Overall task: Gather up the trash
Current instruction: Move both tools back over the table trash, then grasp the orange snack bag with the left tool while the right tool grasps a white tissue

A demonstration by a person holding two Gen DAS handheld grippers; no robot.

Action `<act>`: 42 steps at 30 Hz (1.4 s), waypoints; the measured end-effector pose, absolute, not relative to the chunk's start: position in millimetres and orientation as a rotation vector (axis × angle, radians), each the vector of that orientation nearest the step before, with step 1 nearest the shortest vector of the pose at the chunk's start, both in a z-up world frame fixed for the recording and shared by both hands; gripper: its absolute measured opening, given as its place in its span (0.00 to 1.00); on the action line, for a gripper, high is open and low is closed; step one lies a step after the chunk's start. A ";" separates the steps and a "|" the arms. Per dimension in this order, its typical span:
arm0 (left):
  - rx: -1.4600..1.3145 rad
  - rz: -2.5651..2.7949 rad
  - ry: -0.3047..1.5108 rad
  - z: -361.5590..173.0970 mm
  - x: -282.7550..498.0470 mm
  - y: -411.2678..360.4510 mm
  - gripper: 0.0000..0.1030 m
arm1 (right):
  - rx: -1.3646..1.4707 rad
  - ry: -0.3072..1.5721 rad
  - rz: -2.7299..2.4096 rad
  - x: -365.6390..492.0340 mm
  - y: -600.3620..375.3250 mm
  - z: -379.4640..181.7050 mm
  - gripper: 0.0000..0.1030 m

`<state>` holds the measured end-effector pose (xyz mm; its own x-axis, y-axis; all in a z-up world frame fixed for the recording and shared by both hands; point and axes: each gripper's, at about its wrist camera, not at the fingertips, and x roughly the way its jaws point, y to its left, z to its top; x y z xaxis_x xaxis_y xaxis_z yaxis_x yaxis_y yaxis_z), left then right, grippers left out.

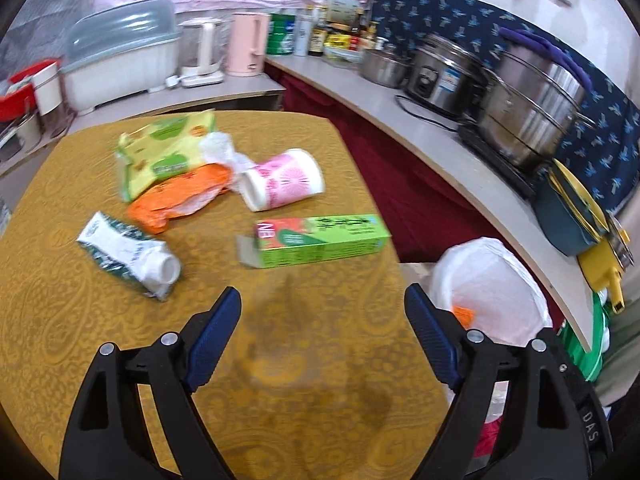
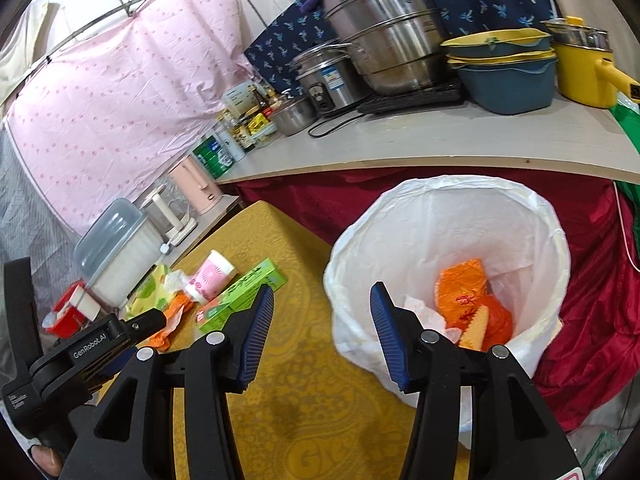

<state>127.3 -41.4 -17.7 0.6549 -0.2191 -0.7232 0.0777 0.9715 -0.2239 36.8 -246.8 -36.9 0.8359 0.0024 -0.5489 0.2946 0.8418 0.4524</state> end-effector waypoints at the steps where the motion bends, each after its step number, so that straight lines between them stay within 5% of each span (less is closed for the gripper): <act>1: -0.193 -0.152 0.849 -19.6 128.7 -31.7 0.77 | 0.548 0.570 -0.150 40.0 -240.4 -36.0 0.48; 17: -0.223 -0.034 0.871 -42.4 143.3 80.2 0.77 | 0.443 0.652 0.053 104.4 -132.0 -35.2 0.48; 42: -0.180 -0.019 0.875 -55.3 238.1 159.5 0.83 | 0.179 0.824 0.210 320.1 2.7 -74.5 0.48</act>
<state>238.1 159.5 -55.3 0.6418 -0.0905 -0.7615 -0.0571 0.9846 -0.1651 320.1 2.7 -74.5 0.6608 0.2535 -0.7064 -0.1154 0.9644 0.2381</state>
